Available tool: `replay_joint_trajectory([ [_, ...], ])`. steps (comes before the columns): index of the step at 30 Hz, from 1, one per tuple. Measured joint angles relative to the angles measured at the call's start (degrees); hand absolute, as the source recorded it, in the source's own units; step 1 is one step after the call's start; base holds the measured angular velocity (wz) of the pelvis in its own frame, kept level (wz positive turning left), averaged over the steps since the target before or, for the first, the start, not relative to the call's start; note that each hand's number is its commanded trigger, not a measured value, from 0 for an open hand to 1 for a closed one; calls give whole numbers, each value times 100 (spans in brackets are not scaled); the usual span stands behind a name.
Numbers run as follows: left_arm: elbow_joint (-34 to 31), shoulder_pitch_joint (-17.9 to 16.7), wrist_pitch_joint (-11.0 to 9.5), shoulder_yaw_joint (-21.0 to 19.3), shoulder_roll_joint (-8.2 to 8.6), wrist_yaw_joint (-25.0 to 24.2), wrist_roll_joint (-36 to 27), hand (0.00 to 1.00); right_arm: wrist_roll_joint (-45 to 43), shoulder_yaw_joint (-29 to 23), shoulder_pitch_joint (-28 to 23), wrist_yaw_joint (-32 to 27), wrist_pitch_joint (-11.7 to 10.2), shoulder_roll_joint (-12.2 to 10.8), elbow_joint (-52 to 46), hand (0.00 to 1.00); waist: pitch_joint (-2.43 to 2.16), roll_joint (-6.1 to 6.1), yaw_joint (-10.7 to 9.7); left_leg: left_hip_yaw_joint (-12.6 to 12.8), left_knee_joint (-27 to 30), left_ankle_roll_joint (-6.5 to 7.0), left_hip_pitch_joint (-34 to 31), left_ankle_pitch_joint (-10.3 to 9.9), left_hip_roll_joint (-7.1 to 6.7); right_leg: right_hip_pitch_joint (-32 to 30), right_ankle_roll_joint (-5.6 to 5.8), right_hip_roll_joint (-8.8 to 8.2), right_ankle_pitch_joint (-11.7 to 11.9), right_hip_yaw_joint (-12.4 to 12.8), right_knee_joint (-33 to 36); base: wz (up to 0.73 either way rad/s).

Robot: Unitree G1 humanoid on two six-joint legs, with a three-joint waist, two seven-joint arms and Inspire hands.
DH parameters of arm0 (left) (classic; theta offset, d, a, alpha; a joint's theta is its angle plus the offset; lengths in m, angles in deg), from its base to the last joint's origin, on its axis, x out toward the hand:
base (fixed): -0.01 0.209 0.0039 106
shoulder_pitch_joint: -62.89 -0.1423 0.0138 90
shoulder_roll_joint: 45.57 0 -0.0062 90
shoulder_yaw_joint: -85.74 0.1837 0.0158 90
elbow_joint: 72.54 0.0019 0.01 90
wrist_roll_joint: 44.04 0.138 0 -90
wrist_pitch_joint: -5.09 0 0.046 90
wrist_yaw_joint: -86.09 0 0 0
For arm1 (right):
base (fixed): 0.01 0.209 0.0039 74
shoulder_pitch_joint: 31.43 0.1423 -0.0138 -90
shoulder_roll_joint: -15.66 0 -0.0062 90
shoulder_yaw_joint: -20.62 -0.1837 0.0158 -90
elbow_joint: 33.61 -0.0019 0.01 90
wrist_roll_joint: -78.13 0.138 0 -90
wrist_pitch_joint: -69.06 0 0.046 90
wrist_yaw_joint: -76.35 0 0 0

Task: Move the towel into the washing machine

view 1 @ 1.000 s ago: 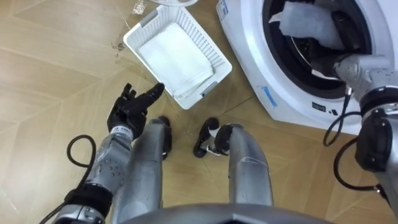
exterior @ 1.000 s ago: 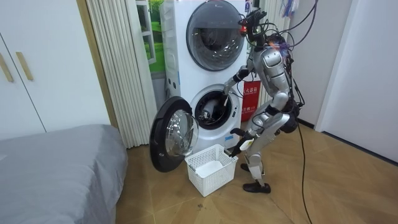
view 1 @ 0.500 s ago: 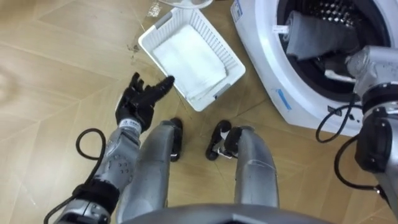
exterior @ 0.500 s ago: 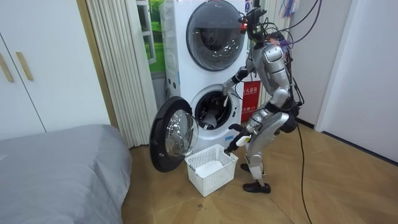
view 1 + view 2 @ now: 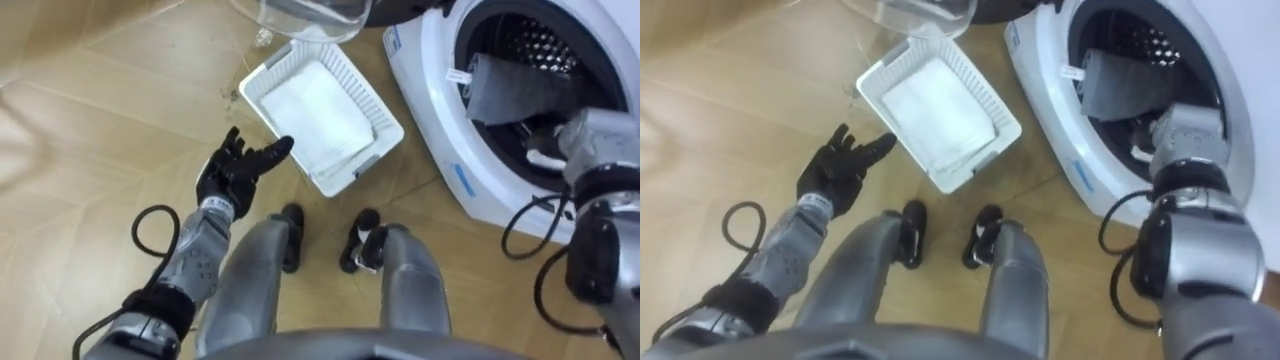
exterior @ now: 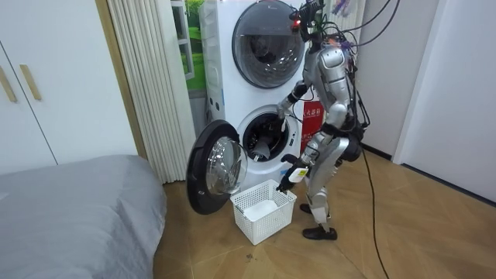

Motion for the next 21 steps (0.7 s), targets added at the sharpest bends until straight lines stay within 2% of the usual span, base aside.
replay_joint_trajectory([
  [1,26,-51,0,-20,-15,5,115,0,-125,48,-111,26,-39,-50,-18,0,-3,26,0,-3,-74,-9,78,5,19,91,7,44,35,1,-116,-16],
  [3,206,-217,4,-141,-99,8,930,0,-827,484,-724,367,-50,-204,-169,0,-24,118,35,-14,-411,-48,396,55,87,464,14,202,195,-2,-626,-14],
  [4,284,-261,6,-165,-115,17,1172,0,-1091,615,-865,455,-53,-241,-145,0,-34,140,40,-21,-499,-56,481,66,92,560,25,235,218,0,-739,-6],
  [6,529,-446,8,-228,-145,75,1862,0,-1948,988,-1399,723,-76,-311,-88,0,-95,237,49,-51,-694,-72,784,78,96,886,38,286,253,-61,-1023,2],
  [7,616,-616,11,-292,-160,162,2340,0,-2622,1226,-1713,876,-79,-317,46,0,-150,309,70,-45,-820,-75,963,80,96,1057,40,293,254,-118,-1132,0],
  [10,859,-905,3,-394,-264,399,3177,0,-4429,1625,-2334,1217,-60,-388,577,0,-207,404,119,-13,-1115,-139,1401,119,93,1405,44,317,252,-86,-1304,-7],
  [11,992,-983,6,-532,-284,485,3489,0,-5042,1689,-2489,1330,-2,-427,712,0,-237,419,135,7,-1276,-145,1584,123,106,1567,45,372,253,-31,-1458,-16],
  [15,1332,-1128,-16,-819,-369,687,4072,0,-6697,2046,-2959,1633,65,-460,766,0,-252,413,143,37,-1610,-209,2055,161,125,1998,67,480,275,103,-1860,-23],
  [16,1337,-1197,-18,-954,-377,750,4406,0,-7209,2095,-3046,1716,87,-466,707,0,-254,412,152,48,-1735,-235,2235,177,142,2153,57,520,291,141,-1975,-17],
  [17,1339,-1251,-24,-1007,-398,834,4610,0,-7487,2199,-3122,1780,101,-486,688,0,-261,415,136,45,-1829,-255,2415,189,169,2348,51,573,328,144,-2115,-12],
  [21,1353,-1260,-41,-1000,-383,1002,4735,0,-7989,2310,-3177,1966,102,-586,701,0,-280,399,89,46,-2052,-324,2824,230,209,2795,26,668,357,136,-2417,2],
])
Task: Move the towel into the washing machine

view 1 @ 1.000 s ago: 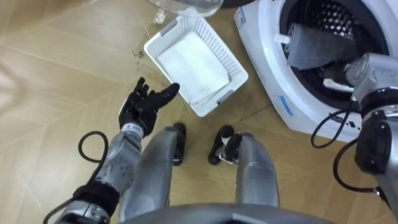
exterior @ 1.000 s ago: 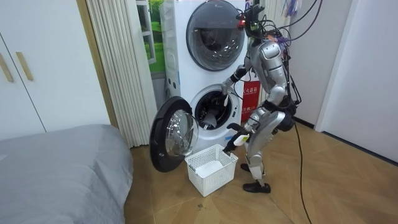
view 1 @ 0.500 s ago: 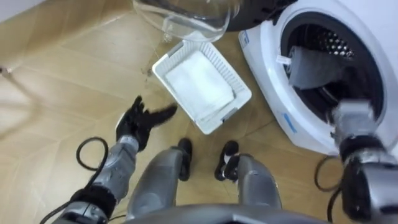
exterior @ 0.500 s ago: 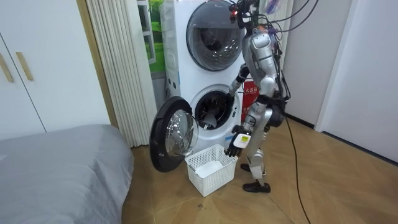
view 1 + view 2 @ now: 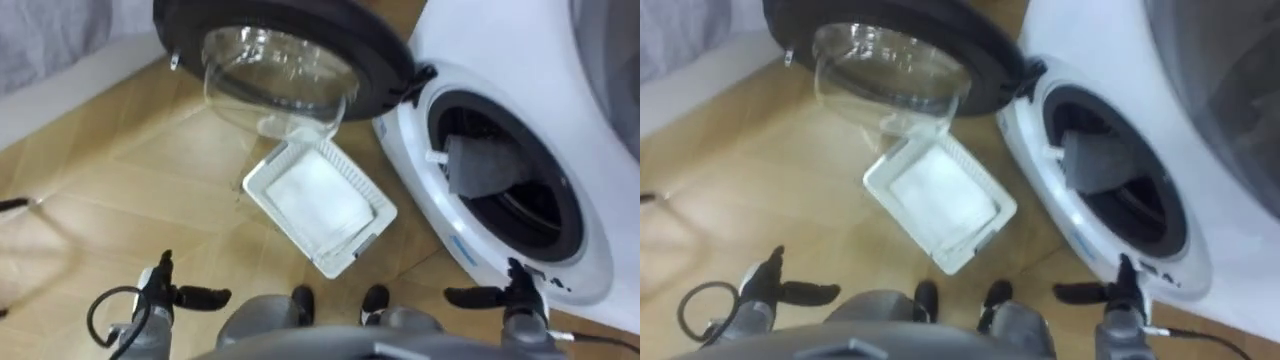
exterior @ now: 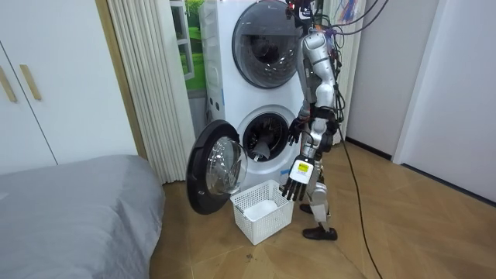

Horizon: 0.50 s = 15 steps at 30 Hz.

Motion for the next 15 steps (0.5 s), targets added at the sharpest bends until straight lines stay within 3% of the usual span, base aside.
replay_joint_trajectory([
  [4,36,-262,-21,-78,22,98,123,0,-678,-15,-214,166,4,-3,-75,0,-23,5,-1,-3,-259,-44,491,27,16,489,0,67,0,13,-236,-1],
  [7,30,-469,77,-187,28,192,126,0,-624,-42,-267,367,61,-19,-33,0,-34,-3,-110,-19,-329,-59,669,36,29,673,0,94,-1,7,-310,3],
  [14,35,-651,434,-606,111,120,735,0,-363,-143,-257,983,346,-103,205,0,0,-75,-112,-10,-458,-89,1197,53,80,1174,1,145,-2,52,-321,2],
  [15,36,-655,473,-670,132,115,750,0,-347,-148,-260,1036,374,-107,219,0,-13,-86,-114,-3,-470,-89,1229,53,83,1193,1,149,-2,62,-320,0],
])
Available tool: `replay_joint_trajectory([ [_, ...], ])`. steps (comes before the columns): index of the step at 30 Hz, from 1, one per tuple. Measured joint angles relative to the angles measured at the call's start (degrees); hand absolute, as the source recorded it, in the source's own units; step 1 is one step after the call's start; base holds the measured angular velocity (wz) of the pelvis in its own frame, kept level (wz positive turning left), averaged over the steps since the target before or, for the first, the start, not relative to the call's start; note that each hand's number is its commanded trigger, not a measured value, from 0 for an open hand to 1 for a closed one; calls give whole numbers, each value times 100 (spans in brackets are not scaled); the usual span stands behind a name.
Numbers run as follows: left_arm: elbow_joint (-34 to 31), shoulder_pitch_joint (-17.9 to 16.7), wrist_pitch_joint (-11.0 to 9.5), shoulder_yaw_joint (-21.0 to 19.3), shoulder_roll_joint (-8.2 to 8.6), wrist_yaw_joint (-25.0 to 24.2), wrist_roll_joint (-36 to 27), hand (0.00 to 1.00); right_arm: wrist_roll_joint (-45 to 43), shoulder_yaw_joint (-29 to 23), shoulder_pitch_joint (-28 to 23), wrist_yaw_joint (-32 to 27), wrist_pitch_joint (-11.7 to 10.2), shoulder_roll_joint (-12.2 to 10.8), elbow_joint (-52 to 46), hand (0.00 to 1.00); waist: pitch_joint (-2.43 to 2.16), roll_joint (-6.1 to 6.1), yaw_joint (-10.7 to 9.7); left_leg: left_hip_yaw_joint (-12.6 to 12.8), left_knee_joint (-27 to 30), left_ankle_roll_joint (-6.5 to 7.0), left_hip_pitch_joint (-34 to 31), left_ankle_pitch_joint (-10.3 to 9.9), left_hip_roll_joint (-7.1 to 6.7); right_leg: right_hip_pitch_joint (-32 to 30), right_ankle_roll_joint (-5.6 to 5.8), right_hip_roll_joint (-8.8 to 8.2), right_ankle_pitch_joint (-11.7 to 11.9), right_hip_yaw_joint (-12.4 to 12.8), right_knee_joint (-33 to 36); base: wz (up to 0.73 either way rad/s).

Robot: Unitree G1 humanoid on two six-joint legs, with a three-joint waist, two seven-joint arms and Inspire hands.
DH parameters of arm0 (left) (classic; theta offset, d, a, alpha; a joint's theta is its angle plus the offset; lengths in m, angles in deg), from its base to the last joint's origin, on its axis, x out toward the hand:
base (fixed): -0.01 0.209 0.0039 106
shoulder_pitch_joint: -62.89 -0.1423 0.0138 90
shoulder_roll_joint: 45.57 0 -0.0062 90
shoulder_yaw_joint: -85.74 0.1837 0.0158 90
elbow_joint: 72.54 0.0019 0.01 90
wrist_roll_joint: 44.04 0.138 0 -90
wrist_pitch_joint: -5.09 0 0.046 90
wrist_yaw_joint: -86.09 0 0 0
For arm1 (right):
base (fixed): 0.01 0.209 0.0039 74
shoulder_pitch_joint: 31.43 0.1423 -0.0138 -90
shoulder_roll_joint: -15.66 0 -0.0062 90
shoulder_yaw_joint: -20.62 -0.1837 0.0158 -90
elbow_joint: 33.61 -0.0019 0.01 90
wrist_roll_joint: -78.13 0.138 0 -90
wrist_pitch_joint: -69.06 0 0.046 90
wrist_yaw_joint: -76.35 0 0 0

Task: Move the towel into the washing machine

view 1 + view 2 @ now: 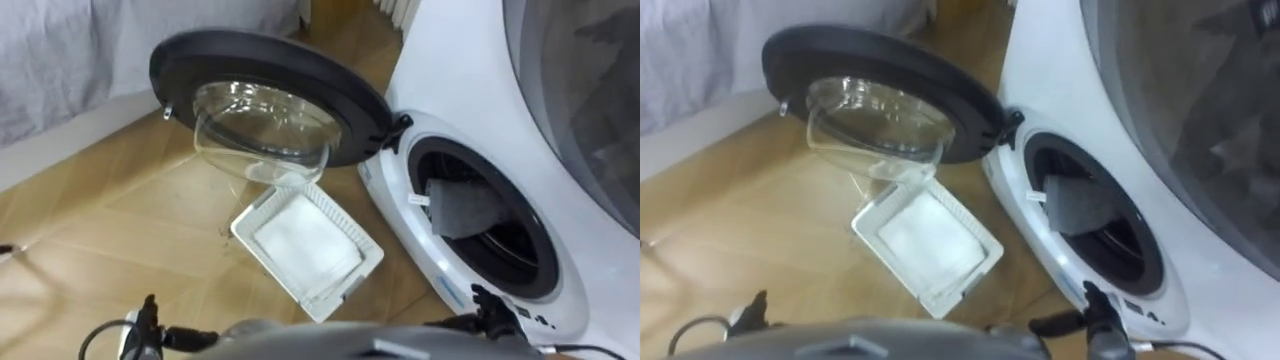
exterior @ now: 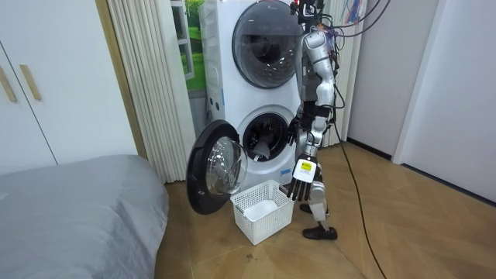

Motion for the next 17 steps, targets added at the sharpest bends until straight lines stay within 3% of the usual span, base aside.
replay_joint_trajectory([
  [5,1,-64,332,-461,175,-105,109,0,139,-226,-7,421,223,-70,126,0,26,-30,4,-14,-43,-5,409,3,5,373,-2,13,-2,144,0,-4],
  [10,20,-119,581,-465,175,-263,187,0,162,-322,20,616,263,-104,266,0,36,-58,6,-27,13,-12,668,7,11,502,-2,19,-2,281,97,-10],
  [11,50,-154,638,-501,165,-326,300,0,147,-321,50,626,292,-127,263,0,72,-120,18,35,376,-90,568,-35,-27,642,-34,-98,29,360,103,-10],
  [12,69,-149,681,-497,148,-359,341,0,128,-321,74,626,323,-159,258,0,130,-252,8,73,751,-266,357,-169,-91,710,-41,-217,40,567,68,26],
  [13,87,-78,716,-440,156,-400,462,0,103,-440,42,627,386,-180,289,0,105,-342,-17,28,700,-369,-123,-211,-165,724,-37,-327,37,868,21,71],
  [14,76,28,737,-396,188,-469,623,0,111,-659,42,653,452,-170,427,0,79,-261,-18,203,444,8,-492,10,-107,653,73,-367,-63,839,78,71],
  [15,82,26,773,-391,186,-485,666,0,117,-679,45,670,508,-160,525,0,50,-243,31,338,471,-15,-471,55,-128,643,160,-408,-121,823,105,38],
  [16,137,12,878,-393,170,-515,720,0,122,-698,141,710,581,-140,640,0,56,-217,133,419,519,-12,-400,54,-127,661,235,-424,-192,699,109,-16],
  [17,164,-15,1004,-395,135,-562,736,0,115,-686,196,751,623,-137,667,0,64,-190,189,412,553,-11,-295,55,-113,675,232,-355,-226,632,57,-19],
])
